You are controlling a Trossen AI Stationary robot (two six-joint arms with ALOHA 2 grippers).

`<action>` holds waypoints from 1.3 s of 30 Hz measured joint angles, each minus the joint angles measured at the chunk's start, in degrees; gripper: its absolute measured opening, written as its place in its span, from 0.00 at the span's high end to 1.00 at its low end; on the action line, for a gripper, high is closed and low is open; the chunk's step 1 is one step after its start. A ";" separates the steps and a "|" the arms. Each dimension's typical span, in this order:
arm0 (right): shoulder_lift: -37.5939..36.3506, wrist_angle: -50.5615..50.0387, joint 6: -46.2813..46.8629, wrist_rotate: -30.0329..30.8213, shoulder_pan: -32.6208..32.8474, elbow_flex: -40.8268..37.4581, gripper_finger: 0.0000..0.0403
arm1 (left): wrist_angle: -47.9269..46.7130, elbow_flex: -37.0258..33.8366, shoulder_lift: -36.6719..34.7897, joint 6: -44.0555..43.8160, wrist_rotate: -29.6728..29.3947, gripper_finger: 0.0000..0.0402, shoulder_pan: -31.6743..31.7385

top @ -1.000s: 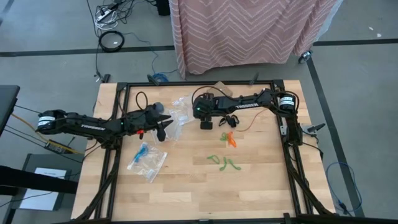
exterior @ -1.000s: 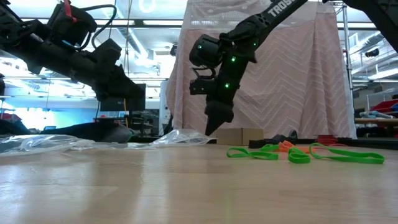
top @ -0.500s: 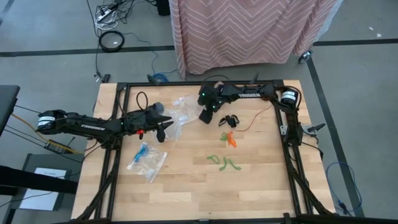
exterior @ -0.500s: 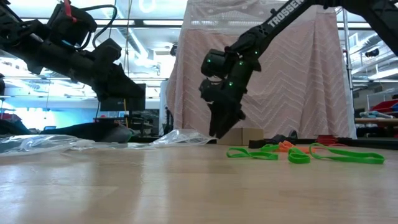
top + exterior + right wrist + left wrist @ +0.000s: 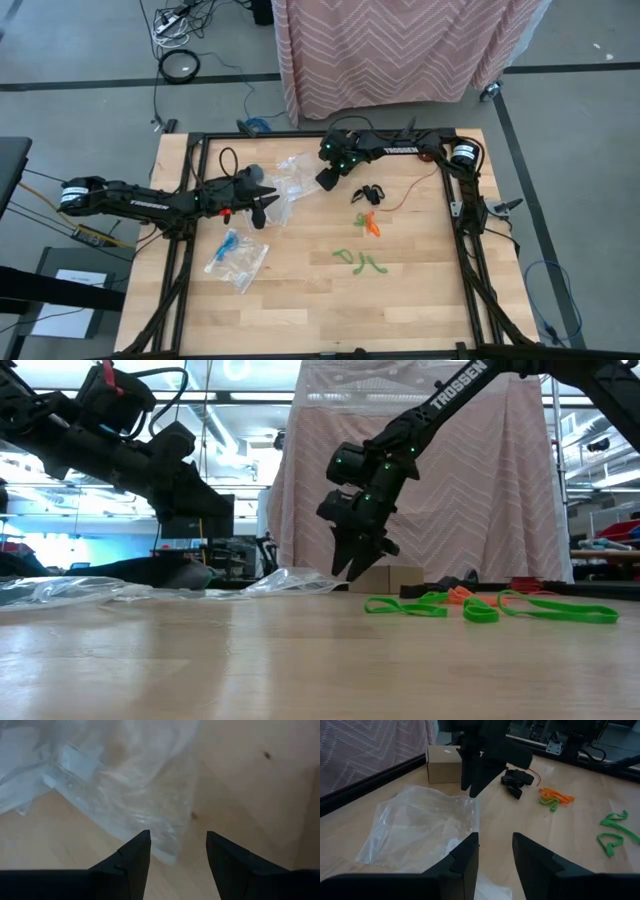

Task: Sort rubber bands
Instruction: Open the transparent zip bag

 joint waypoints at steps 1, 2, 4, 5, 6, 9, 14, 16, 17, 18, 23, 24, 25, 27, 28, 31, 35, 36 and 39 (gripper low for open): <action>0.00 0.02 0.51 0.30 0.30 0.00 0.55 | 0.01 0.00 0.00 0.00 0.07 0.68 0.00; 0.00 0.38 1.38 -0.16 0.41 -0.01 0.55 | 0.01 0.00 0.00 0.00 0.15 0.68 0.00; 0.00 2.37 3.24 -1.46 0.41 -0.01 0.56 | 0.01 0.00 0.00 0.00 0.40 0.68 0.00; 0.00 2.98 3.80 -1.60 0.57 0.00 0.56 | 0.01 0.00 0.00 0.00 0.48 0.68 0.00; 0.00 2.90 4.14 -1.01 0.61 0.00 0.56 | 0.02 0.00 0.00 0.00 0.52 0.68 0.00; 0.00 2.58 4.63 0.40 0.97 0.00 0.57 | 0.03 0.00 0.00 -0.02 1.29 0.68 0.00; 0.00 3.01 4.82 0.08 1.53 0.00 0.64 | 0.88 0.00 0.00 0.55 1.71 0.68 0.00; 0.00 4.55 6.11 -1.66 1.72 0.00 0.65 | 3.02 0.00 0.00 0.99 1.38 0.68 0.98; 0.00 5.55 6.86 -3.48 1.78 0.00 0.65 | 3.89 0.07 -0.01 0.92 1.46 0.68 1.90; -0.02 6.74 7.15 -5.83 1.83 0.00 0.65 | 3.74 0.53 -0.02 0.74 2.39 0.68 3.09; -0.11 12.09 6.59 -16.15 2.21 0.00 0.65 | -3.97 7.19 1.54 0.83 7.79 0.68 8.23; -0.28 12.64 6.11 -17.70 2.23 0.02 0.65 | -6.64 9.32 2.71 1.75 7.29 0.68 9.18; -0.40 12.53 5.48 -19.03 2.25 0.18 0.65 | -10.23 11.66 3.82 2.55 6.45 0.68 10.21; -0.64 11.76 3.84 -20.44 2.20 1.03 0.65 | -14.78 16.79 7.02 4.13 4.36 0.68 12.75; -0.95 10.27 2.92 -21.13 2.07 1.51 0.65 | -15.83 19.15 8.91 4.89 3.83 0.68 14.33; -2.00 5.49 -1.06 -22.15 1.44 4.12 0.65 | -17.88 23.67 15.14 4.99 5.07 0.68 19.79; -4.99 -4.86 -9.14 -20.15 0.05 8.15 0.65 | -12.52 25.83 22.64 3.62 14.20 0.68 27.14; -5.98 -7.58 -11.49 -18.27 -0.31 9.08 0.65 | -10.76 26.13 24.83 3.04 16.24 0.68 28.81; -9.36 -13.54 -17.13 -9.47 -0.57 10.45 0.65 | -8.62 27.79 31.29 2.58 19.34 0.68 32.23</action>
